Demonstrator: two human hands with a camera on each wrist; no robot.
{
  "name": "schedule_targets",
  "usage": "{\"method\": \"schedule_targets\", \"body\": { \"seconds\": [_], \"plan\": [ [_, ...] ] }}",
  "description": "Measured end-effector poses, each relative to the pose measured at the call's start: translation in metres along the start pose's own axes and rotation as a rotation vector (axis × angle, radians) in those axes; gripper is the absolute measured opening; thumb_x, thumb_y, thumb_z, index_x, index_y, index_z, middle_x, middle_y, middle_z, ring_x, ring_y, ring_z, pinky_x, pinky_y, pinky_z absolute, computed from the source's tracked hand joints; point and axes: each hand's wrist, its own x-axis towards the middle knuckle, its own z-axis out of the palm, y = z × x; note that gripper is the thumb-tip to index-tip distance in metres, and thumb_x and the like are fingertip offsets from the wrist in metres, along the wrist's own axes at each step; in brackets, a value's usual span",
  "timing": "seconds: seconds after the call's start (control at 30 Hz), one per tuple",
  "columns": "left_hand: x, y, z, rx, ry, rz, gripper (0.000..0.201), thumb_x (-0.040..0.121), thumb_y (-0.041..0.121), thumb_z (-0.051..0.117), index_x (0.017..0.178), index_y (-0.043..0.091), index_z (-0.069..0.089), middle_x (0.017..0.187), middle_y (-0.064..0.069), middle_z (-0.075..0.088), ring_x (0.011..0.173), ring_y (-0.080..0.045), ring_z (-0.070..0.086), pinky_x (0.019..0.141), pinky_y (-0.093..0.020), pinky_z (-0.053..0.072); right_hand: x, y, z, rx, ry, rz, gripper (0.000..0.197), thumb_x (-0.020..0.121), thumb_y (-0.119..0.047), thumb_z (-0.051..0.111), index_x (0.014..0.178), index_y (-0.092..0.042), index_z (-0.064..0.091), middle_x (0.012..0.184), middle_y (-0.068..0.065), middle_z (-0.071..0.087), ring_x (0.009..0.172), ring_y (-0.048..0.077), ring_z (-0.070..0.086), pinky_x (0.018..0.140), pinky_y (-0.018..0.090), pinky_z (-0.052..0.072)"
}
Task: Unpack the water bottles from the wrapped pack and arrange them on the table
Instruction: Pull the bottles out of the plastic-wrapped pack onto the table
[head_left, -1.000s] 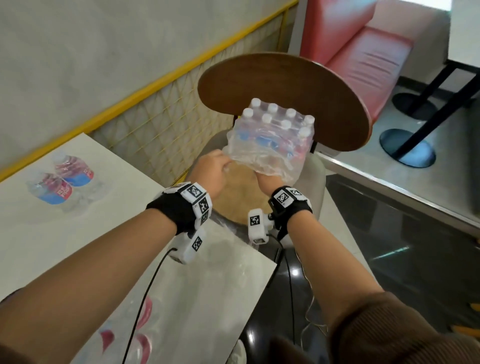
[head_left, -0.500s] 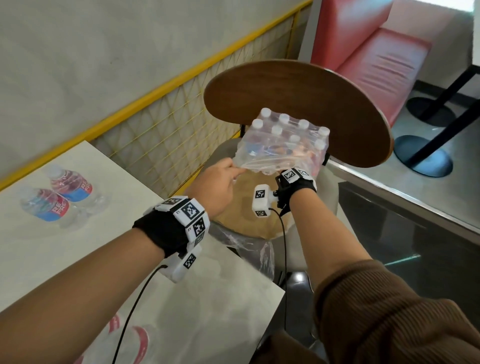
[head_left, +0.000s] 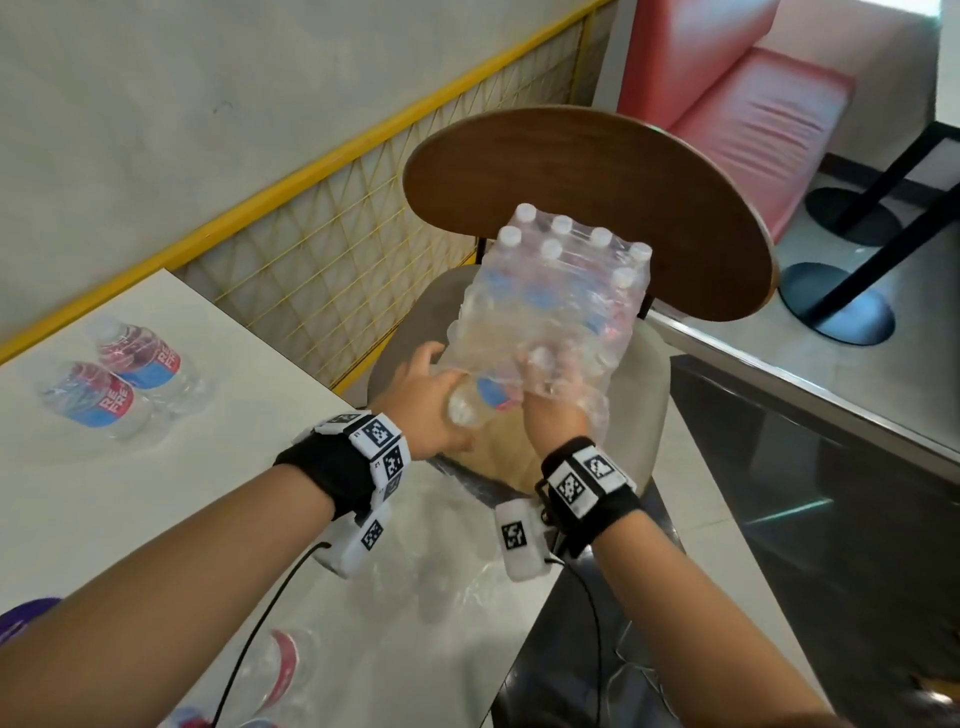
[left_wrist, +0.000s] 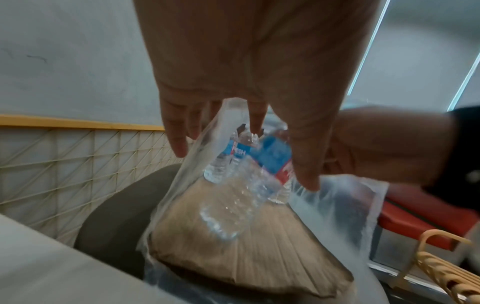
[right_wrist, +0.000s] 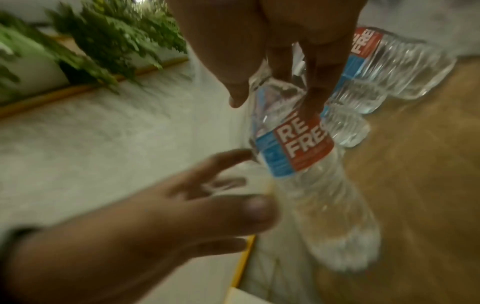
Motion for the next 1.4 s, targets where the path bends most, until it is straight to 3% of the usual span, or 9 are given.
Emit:
{"method": "schedule_targets", "body": {
  "seconds": [0.13,0.3,0.47,0.53,0.63,0.73,1.03,1.27,1.4],
  "plan": [
    [-0.006,0.006,0.014,-0.227,-0.020,0.008,0.088,0.051,0.044,0.083,0.129,0.034,0.042,0.126,0.000,0.050,0.114,-0.024,0.055,0.093,-0.040,0.050,-0.031,-0.018,0.003,0.272,0.002,-0.244,0.034,0.092,-0.032,0.058,0.061,-0.016,0.053,0.048,-0.012,0.050,0.053,0.015,0.050,0.053,0.039,0.045],
    [-0.009,0.002,0.006,-0.422,0.205,-0.065,0.060,0.057,0.025,0.078,0.111,0.020,0.053,0.090,-0.003,0.067,0.081,-0.025,0.065,0.075,-0.034,0.054,-0.022,-0.032,-0.011,0.399,-0.241,-0.057,0.039,0.086,-0.007,0.049,0.122,0.007,0.054,0.118,0.027,0.058,0.104,0.035,0.056,0.092,0.039,0.044],
    [-0.002,0.004,0.001,-0.400,0.289,-0.025,0.048,0.061,0.014,0.080,0.103,0.015,0.057,0.081,-0.004,0.065,0.074,-0.026,0.063,0.068,-0.030,0.050,0.020,-0.038,-0.035,-0.323,-0.197,0.006,0.049,0.103,-0.023,0.031,0.149,-0.011,0.024,0.155,0.009,0.026,0.142,0.026,0.028,0.115,0.033,0.023],
    [0.000,0.005,0.001,-0.370,0.278,0.000,0.052,0.060,0.014,0.081,0.106,0.015,0.057,0.080,-0.001,0.063,0.072,-0.023,0.062,0.066,-0.027,0.047,0.028,-0.033,-0.045,-0.598,-0.226,-0.081,0.060,0.099,-0.022,0.042,0.151,-0.019,0.015,0.156,0.009,0.024,0.141,0.027,0.030,0.113,0.036,0.028],
    [0.001,0.005,0.003,-0.386,0.240,0.022,0.065,0.059,0.015,0.080,0.118,0.022,0.054,0.085,0.001,0.065,0.074,-0.021,0.064,0.068,-0.029,0.052,0.028,-0.037,-0.056,-1.114,-0.313,-0.183,0.064,0.084,-0.023,0.068,0.140,-0.013,0.039,0.135,0.012,0.052,0.118,0.029,0.054,0.091,0.034,0.046],
    [0.003,0.001,0.001,-0.395,0.238,0.022,0.062,0.058,0.016,0.078,0.115,0.025,0.054,0.087,0.001,0.065,0.076,-0.022,0.063,0.069,-0.031,0.052,0.041,-0.044,-0.060,-1.252,-0.301,-0.178,0.047,0.092,-0.030,0.057,0.133,-0.010,0.050,0.140,0.010,0.048,0.125,0.028,0.049,0.096,0.033,0.043],
    [0.001,-0.007,-0.008,-0.369,0.174,0.060,0.062,0.061,0.015,0.079,0.116,0.022,0.052,0.091,0.002,0.062,0.075,-0.012,0.060,0.062,-0.015,0.043,0.058,-0.037,-0.054,-1.281,-0.292,-0.080,0.048,0.095,-0.038,0.051,0.138,-0.017,0.046,0.147,0.007,0.040,0.132,0.027,0.042,0.103,0.036,0.040],
    [0.000,-0.013,-0.008,-0.417,0.158,0.045,0.062,0.059,0.014,0.077,0.115,0.023,0.052,0.093,0.000,0.064,0.079,-0.018,0.063,0.071,-0.029,0.054,0.058,-0.029,-0.043,-1.262,-0.321,-0.074,0.054,0.093,-0.033,0.054,0.143,-0.017,0.041,0.148,0.009,0.038,0.135,0.029,0.039,0.105,0.042,0.042],
    [-0.002,-0.019,-0.008,-0.445,0.149,-0.006,0.064,0.050,0.024,0.078,0.110,0.022,0.054,0.095,-0.005,0.063,0.082,-0.024,0.063,0.075,-0.040,0.056,0.046,-0.013,-0.033,-0.964,-0.290,-0.024,0.064,0.093,-0.031,0.056,0.147,-0.012,0.030,0.152,0.016,0.029,0.136,0.030,0.036,0.108,0.036,0.037]
  ]
}}
